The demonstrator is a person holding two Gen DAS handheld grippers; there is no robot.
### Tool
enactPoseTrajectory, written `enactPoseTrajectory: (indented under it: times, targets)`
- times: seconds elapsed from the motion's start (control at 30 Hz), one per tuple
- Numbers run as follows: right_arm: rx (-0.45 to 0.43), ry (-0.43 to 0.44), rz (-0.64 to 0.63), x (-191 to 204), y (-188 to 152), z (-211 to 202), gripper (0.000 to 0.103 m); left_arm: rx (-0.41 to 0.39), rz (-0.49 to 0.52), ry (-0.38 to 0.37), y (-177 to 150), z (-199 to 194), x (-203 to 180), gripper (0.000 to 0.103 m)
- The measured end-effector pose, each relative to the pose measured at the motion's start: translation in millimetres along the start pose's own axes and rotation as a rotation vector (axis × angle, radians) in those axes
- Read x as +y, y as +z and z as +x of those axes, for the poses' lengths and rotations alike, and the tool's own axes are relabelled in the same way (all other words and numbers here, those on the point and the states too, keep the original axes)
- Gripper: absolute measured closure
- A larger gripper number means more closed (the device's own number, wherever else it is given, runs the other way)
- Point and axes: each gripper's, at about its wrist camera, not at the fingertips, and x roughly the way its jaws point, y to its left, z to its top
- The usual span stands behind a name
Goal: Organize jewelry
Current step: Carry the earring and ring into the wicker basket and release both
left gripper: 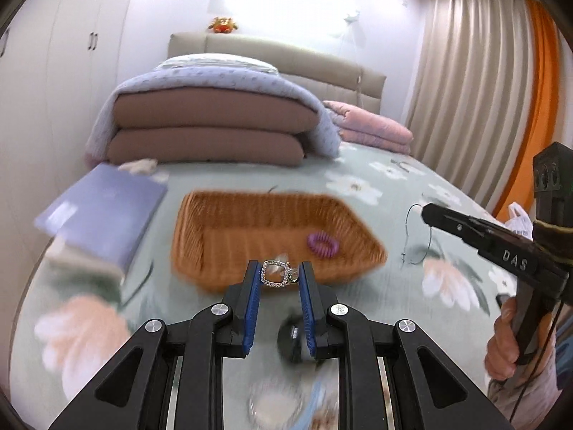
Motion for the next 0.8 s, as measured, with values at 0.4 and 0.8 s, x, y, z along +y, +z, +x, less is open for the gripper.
enactPoseTrajectory:
  times: [0.4,0.8]
  targets:
    - [0.147,0.061,0.071,-24,-21,126,0.090,0.116,-0.129,-0.085,20,125,35,0.081]
    - [0.225,0.095,0.136,-37,-38,147,0.083,0.150,-0.192,-0.096,8,147,52,0.077]
